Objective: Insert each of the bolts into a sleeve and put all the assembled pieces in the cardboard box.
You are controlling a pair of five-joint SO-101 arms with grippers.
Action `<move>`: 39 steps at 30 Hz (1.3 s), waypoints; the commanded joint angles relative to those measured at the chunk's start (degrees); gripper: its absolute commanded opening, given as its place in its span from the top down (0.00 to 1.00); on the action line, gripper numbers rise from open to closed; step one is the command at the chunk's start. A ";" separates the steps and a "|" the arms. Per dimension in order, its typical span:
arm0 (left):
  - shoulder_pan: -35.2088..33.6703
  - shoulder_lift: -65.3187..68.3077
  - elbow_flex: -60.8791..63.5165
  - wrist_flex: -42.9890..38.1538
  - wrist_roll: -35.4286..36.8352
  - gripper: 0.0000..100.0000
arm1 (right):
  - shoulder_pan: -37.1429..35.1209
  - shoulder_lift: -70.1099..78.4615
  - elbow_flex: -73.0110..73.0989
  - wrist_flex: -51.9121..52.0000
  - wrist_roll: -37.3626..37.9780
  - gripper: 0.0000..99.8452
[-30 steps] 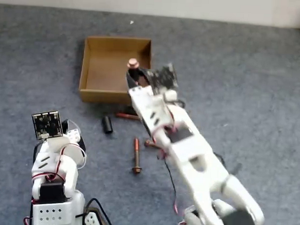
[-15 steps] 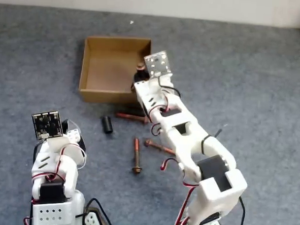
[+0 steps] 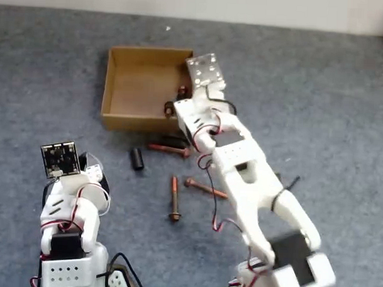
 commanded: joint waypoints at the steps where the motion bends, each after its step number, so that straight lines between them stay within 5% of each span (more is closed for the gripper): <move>1: -0.31 -0.04 1.19 -0.26 -0.44 0.99 | 0.40 -7.87 -2.77 11.82 -6.42 0.88; 5: -0.22 -0.04 1.19 -0.26 -0.44 0.99 | -0.04 -8.40 -2.77 20.62 -12.57 0.87; 13: -0.22 -0.04 1.19 -0.26 -0.44 0.99 | -2.15 1.98 -3.12 20.88 -16.62 0.87; 35: -0.31 0.04 1.19 -0.26 -0.44 0.99 | -1.54 20.97 -13.14 14.99 -16.18 0.88; 39: -0.31 0.04 1.19 -0.26 -0.44 0.99 | -1.01 20.62 -13.05 13.32 -16.09 1.00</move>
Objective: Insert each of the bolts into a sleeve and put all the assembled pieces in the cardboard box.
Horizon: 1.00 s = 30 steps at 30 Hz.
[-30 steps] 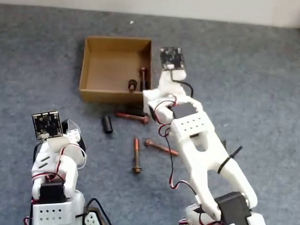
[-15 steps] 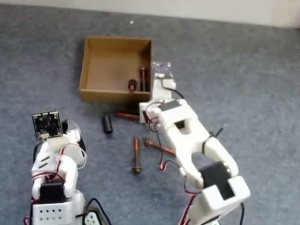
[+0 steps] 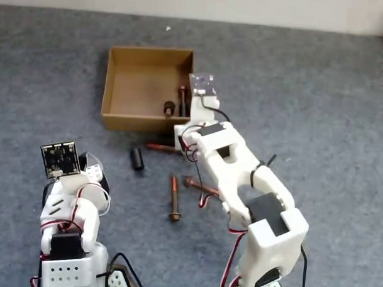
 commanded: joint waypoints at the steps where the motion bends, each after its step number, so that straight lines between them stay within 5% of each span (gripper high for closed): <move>1: -0.31 0.04 1.10 -0.26 -0.44 0.99 | 1.01 -1.98 -2.42 -2.33 0.00 1.00; 8: -0.40 0.04 1.10 -0.26 -0.44 0.99 | 3.38 -13.85 2.07 6.02 7.47 1.00; 21: -0.31 0.04 1.10 -0.26 -0.44 0.99 | 10.24 -17.10 1.80 40.04 23.82 1.00; 30: -0.31 0.04 1.10 -0.26 -0.44 0.99 | 11.30 -10.51 1.71 42.86 30.68 0.95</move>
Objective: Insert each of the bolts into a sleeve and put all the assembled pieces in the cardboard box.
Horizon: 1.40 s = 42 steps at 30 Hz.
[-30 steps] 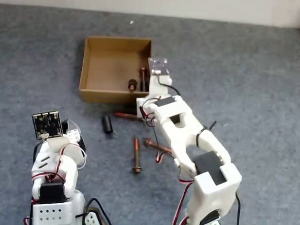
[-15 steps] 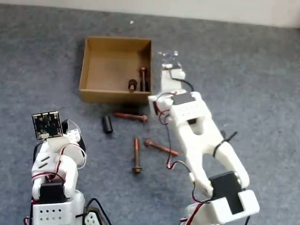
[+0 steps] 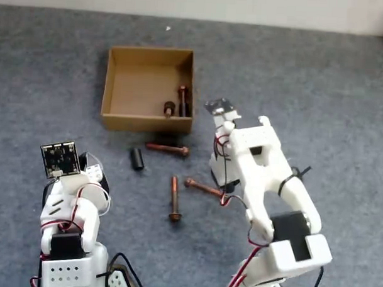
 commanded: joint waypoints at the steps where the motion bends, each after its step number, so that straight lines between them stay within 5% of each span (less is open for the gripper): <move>1: -0.31 0.04 1.10 -0.26 -0.44 0.99 | 0.75 0.84 -1.10 0.75 1.49 0.92; 4: -0.31 0.04 1.10 -0.18 -0.44 0.99 | 0.84 1.45 -1.10 0.92 1.49 0.84; 19: -0.22 0.04 1.10 0.62 -0.44 0.99 | 0.84 1.63 -0.84 -3.30 1.32 0.86; 27: -0.22 0.04 1.10 0.62 -0.44 0.99 | 0.66 1.71 -0.66 -9.10 -11.25 0.86; 42: -0.22 0.04 1.10 0.62 -0.44 0.99 | 0.75 1.71 9.19 -18.59 -11.96 0.90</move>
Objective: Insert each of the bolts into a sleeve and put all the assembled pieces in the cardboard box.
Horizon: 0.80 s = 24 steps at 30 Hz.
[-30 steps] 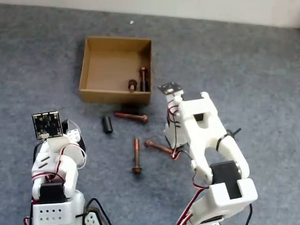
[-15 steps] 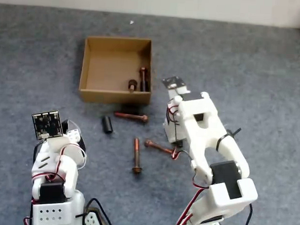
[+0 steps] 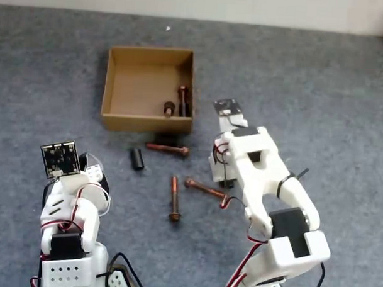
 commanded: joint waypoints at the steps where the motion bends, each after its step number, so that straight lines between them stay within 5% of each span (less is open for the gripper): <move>1: -0.22 0.04 1.10 0.44 -0.44 0.99 | 0.31 0.13 1.80 -1.63 -0.53 0.90; 8: -0.22 0.04 1.10 0.44 -0.44 0.99 | 2.86 -0.40 1.71 -1.36 -0.53 1.00; 24: -0.13 0.04 1.10 0.44 -0.44 0.99 | 2.95 -28.88 7.96 4.53 -9.14 0.99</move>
